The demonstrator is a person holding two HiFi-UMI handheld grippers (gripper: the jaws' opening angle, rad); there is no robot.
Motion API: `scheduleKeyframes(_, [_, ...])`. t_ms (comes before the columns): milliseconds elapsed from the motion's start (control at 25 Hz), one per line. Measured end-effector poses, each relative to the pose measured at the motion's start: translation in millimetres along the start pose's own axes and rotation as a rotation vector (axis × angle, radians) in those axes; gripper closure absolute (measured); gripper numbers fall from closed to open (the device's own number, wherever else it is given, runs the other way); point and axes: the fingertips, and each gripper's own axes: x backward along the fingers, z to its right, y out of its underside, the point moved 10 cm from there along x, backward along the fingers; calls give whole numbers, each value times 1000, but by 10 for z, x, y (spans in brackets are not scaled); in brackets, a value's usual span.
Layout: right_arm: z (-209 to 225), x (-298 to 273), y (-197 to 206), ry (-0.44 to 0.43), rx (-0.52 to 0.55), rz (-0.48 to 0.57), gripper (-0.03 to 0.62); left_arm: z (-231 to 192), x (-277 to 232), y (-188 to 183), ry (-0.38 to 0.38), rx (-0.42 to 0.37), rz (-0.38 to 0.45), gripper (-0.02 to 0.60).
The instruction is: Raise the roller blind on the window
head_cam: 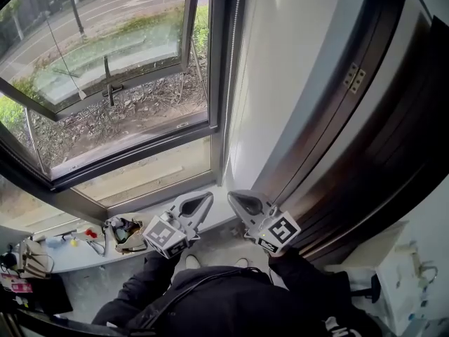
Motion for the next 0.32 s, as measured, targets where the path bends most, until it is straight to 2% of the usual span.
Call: scheduleKeyframes(320, [23, -18, 27, -27, -16, 10, 589, 1, -27, 7, 8, 17, 16, 575])
